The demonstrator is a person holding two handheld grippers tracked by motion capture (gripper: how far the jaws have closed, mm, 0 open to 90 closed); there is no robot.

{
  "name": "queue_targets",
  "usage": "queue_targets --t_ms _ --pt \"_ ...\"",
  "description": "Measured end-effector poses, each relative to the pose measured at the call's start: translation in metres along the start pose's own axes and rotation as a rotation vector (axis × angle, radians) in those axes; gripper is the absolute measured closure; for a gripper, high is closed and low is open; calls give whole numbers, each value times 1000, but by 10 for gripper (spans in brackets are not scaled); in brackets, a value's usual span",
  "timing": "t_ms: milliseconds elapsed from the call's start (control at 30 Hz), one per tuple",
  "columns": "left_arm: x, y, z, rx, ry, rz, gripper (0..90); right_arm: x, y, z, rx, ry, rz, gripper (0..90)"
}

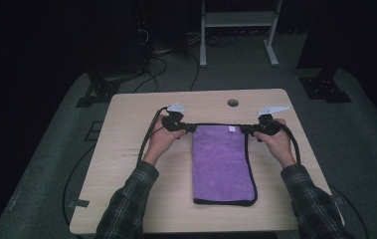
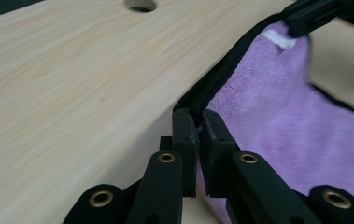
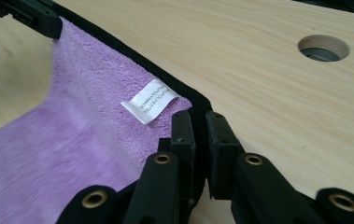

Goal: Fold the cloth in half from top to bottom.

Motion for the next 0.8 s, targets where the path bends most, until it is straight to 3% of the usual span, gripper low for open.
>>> queue_targets --t_ms 167,500,800 --pt "8 15 11 32 0 -35 852 9 -12 13 -39 12 2 824" --pt "36 40 26 92 1 -4 852 27 -36 29 -70 7 11 823" --pt "55 62 44 111 16 1 853 39 -67 51 -73 35 41 823"
Point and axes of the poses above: each handheld gripper's, and its own axes: z roughly backward along the jaws, x roughly out of its underside, y roughly to its right, the point moved 3 cm from there along -z, roughly forward along the jaws, and after that the axes turned 6 degrees about z, right-handed, at the moved point
